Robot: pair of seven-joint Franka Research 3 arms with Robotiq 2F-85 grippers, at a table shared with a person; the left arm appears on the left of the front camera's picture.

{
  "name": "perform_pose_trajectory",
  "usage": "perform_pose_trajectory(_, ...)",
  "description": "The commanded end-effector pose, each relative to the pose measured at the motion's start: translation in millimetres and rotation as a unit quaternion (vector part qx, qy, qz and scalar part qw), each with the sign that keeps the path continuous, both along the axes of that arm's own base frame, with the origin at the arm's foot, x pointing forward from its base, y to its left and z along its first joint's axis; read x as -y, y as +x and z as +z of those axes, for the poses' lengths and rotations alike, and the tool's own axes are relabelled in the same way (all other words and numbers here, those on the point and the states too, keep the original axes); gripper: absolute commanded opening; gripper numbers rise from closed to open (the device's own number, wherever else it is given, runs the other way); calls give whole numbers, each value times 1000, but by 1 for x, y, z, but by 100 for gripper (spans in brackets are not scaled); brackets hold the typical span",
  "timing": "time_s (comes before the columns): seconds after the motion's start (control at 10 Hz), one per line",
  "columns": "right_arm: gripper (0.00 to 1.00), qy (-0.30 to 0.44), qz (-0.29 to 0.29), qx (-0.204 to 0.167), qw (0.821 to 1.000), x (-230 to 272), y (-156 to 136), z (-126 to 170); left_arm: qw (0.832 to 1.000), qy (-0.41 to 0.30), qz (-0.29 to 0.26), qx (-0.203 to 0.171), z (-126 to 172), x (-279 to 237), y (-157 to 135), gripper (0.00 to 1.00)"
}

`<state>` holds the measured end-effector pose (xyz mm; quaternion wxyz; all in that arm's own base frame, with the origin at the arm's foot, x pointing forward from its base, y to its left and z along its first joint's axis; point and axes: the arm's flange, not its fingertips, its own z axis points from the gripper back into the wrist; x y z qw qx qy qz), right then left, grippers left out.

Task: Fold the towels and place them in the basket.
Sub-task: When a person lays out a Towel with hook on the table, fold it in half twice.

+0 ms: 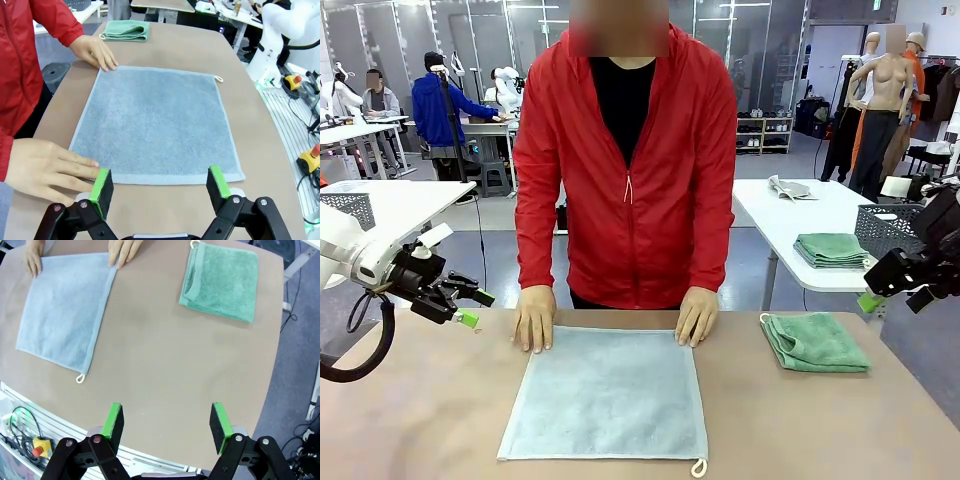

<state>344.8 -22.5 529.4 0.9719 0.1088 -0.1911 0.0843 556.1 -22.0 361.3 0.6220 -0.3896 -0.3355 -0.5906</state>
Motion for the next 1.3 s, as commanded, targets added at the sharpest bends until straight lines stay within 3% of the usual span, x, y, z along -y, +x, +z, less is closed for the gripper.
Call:
perform_pose_trajectory(0.0, 86, -2, -14, 1, 1000, -2, 2, 2, 1000, 4, 0, 0, 3, 1, -1, 94)
perform_pose_trajectory(0.4, 86, 0, 0, 0, 1000, 0, 0, 0, 1000, 4, 0, 0, 3, 1, -1, 94)
perform_pose_trajectory(0.5, 86, -39, 46, 5, 998, -10, 3, -2, 1000, 0, 0, 0, 0, 0, 0, 95)
perform_pose_trajectory(0.7, 86, -99, 129, -7, 987, -53, 16, 9, 997, 73, 18, -2, 38, 52, -24, 95)
perform_pose_trajectory(0.9, 86, -156, 234, -14, 960, -113, 23, 22, 986, 162, 27, 27, 60, 113, -56, 95)
perform_pose_trajectory(1.0, 86, -183, 296, -16, 938, -147, 25, 22, 975, 213, 39, 45, 63, 140, -74, 95)
perform_pose_trajectory(1.2, 86, -212, 432, -26, 876, -214, 28, 3, 951, 296, 36, 80, 56, 191, -109, 95)
